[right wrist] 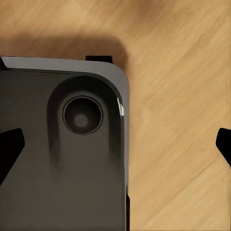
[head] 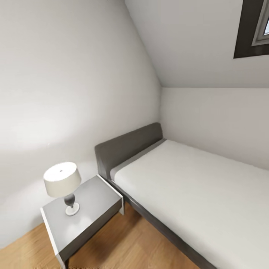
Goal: Attach the digital camera to the camera tripod in the bedroom.
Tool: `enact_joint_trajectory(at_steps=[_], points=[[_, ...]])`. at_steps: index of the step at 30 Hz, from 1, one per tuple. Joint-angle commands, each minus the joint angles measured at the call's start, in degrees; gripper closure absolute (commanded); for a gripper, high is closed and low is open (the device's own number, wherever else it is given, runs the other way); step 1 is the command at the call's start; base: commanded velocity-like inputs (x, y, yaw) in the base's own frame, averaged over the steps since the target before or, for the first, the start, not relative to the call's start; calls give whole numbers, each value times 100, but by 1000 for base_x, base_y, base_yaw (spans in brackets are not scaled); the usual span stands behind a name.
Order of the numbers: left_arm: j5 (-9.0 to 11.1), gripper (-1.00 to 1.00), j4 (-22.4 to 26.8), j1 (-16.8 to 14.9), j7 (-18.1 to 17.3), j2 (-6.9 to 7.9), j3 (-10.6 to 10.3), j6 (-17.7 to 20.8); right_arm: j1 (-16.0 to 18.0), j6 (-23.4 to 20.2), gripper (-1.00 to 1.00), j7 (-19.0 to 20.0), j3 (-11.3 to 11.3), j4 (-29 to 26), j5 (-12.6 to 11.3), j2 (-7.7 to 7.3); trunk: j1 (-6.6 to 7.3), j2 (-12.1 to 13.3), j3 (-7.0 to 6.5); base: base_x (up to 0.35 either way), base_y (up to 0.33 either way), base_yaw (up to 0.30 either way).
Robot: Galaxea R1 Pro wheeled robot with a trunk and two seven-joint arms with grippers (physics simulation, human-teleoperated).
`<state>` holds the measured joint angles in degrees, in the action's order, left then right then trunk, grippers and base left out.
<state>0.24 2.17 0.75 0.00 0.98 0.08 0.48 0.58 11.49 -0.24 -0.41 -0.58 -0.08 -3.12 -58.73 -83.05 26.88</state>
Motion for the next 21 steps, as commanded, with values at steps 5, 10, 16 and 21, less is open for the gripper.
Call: enact_joint_trajectory(at_steps=[5,10,16,21], points=[[2,-100,14,4,1,-1,0,5,3,20,-100,-2,-3,5,0,0,0,-3,5,1,1,294],[2,-100,13,4,0,-1,0,5,3,20,-100,-2,-3,5,0,-3,0,-3,5,0,0,294],[2,-100,12,4,0,-1,0,6,3,20,-100,-2,-3,5,-1,-1,0,-3,5,0,0,294],[2,-100,14,4,0,-1,0,7,4,20,-100,-2,-3,5,-1,-2,0,-3,5,0,0,294]])
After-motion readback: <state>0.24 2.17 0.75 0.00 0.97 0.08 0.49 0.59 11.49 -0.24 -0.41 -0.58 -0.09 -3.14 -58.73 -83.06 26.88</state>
